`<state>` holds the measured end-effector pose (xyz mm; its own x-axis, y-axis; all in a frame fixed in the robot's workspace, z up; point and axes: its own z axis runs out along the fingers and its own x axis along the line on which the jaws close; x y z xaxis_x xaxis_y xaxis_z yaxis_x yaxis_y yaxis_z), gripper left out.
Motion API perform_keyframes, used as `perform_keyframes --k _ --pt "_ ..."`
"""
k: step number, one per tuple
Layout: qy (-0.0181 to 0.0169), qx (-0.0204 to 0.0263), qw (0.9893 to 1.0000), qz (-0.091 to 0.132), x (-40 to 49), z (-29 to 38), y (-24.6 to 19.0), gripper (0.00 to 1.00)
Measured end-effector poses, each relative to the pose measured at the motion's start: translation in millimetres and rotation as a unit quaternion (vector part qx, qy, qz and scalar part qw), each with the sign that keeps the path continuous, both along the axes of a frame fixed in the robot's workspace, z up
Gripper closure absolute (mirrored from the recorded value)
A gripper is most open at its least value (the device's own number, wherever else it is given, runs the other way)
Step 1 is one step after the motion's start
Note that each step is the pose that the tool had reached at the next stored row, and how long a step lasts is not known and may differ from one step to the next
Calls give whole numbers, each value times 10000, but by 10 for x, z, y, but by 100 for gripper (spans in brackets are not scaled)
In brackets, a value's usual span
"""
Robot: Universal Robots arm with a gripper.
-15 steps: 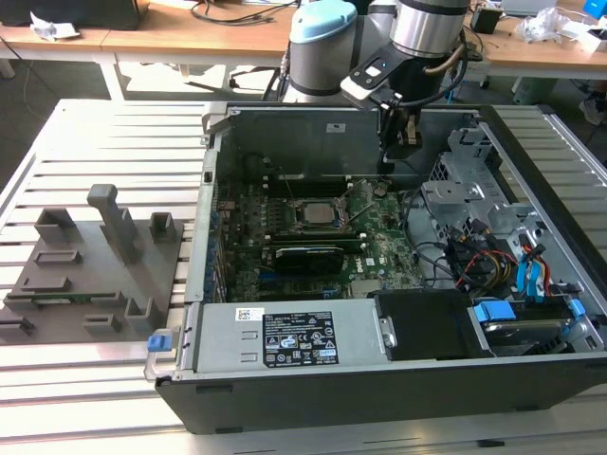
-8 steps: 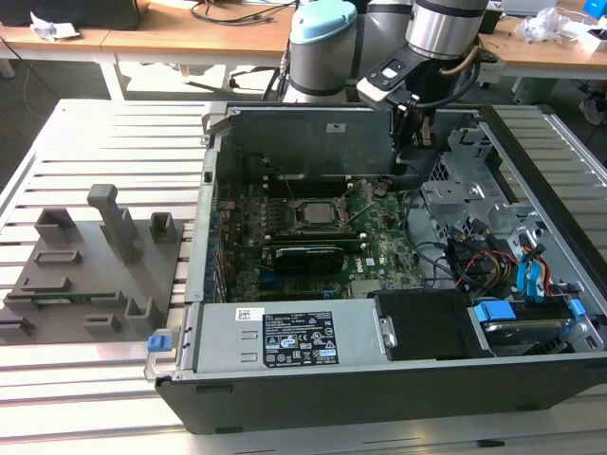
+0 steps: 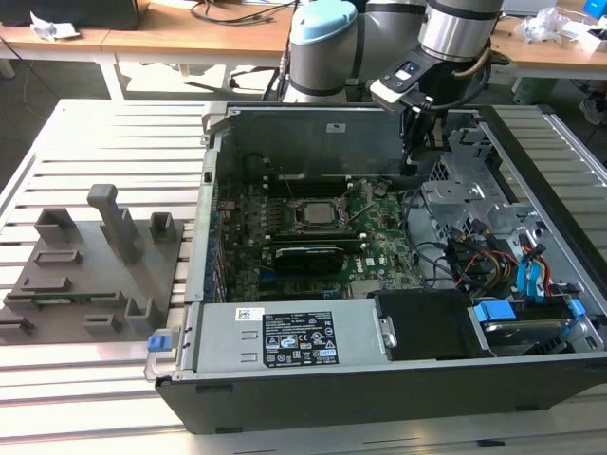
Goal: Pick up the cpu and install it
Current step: 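Close the cpu cover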
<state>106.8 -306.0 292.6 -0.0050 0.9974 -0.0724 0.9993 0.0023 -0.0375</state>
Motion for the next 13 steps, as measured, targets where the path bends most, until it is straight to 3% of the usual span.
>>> perform_keyframes --k 4,10,13 --pt "1 -1 10000 -1 43 -59 8 89" --pt "1 17 10000 9 -137 -217 9 89" --pt "1 21 10000 20 -179 -277 9 89"
